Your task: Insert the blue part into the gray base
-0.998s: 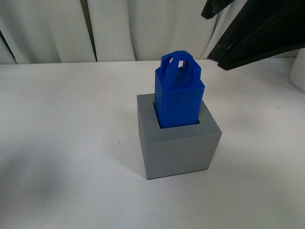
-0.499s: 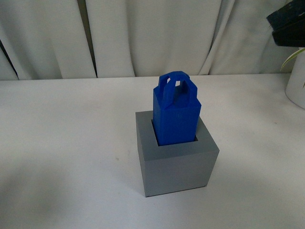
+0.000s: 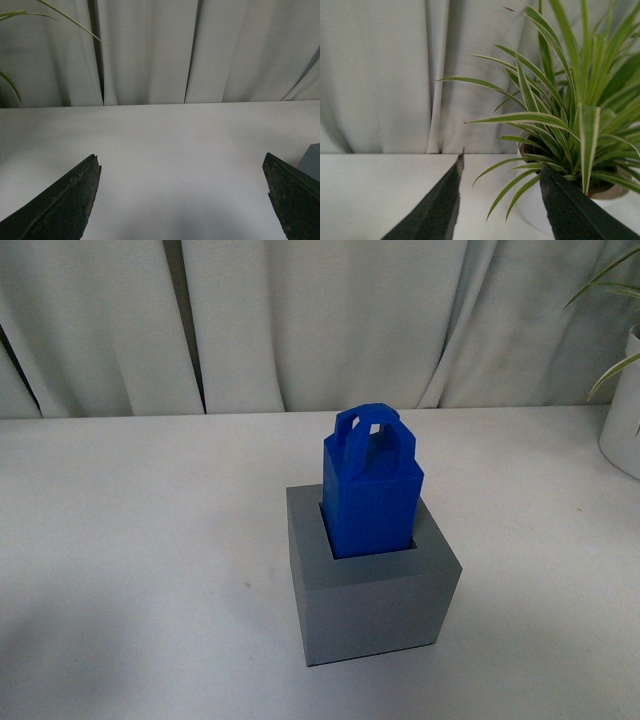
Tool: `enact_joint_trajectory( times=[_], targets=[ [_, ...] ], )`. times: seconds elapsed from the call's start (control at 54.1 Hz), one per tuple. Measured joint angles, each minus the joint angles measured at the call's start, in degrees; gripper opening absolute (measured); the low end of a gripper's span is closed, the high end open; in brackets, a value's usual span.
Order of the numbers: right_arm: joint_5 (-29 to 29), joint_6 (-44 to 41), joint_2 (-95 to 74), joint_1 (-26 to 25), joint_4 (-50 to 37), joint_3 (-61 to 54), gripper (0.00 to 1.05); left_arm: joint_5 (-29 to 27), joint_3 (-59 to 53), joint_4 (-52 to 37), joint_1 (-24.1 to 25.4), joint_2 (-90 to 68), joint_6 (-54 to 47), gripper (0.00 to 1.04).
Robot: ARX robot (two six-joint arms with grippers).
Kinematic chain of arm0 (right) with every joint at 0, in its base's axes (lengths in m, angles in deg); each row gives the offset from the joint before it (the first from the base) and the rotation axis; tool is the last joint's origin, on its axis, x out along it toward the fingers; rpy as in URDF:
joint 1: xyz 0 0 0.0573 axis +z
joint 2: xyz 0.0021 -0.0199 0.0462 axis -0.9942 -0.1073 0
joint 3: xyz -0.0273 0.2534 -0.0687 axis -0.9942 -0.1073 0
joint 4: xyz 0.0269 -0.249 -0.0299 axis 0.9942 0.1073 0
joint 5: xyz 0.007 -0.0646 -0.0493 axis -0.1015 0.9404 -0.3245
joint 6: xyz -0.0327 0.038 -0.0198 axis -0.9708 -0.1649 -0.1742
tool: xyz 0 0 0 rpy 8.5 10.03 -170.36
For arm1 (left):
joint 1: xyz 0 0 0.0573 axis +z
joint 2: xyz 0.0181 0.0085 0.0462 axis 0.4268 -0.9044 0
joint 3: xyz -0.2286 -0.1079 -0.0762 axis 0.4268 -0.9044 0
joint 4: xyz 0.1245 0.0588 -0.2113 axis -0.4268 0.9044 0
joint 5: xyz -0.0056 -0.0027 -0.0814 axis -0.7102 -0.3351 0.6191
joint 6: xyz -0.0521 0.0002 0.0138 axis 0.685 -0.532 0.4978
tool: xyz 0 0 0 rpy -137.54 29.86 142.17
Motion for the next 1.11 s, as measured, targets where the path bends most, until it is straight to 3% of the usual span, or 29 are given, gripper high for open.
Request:
enact_joint_trajectory(
  times=[0.277,0.481,0.536,0.61,1.109],
  targets=[
    [-3.48,4.33,7.26,-2.78,-2.38,-10.93,0.01,0.11,0.00,-0.02,0.00,0.00,0.02,0.99],
    [-4.79,4.70,12.63,-4.83,-2.27,-15.98,0.02,0.13,0.00,-0.02,0.00,0.00,0.00,0.99],
    [-9.09,4.76,15.04,-7.78,-1.55,-17.73,0.02,0.13,0.00,-0.02,0.00,0.00,0.00,0.99],
    [-9.09,4.83,17.44,-8.96,-0.76,-19.02,0.02,0.11,0.00,-0.02,0.00,0.00,0.02,0.99],
    [-9.44,4.92,33.20,-9.11,7.15,-26.40,0.02,0.13,0.00,0.00,0.00,0.00,0.02,0.99]
  ],
)
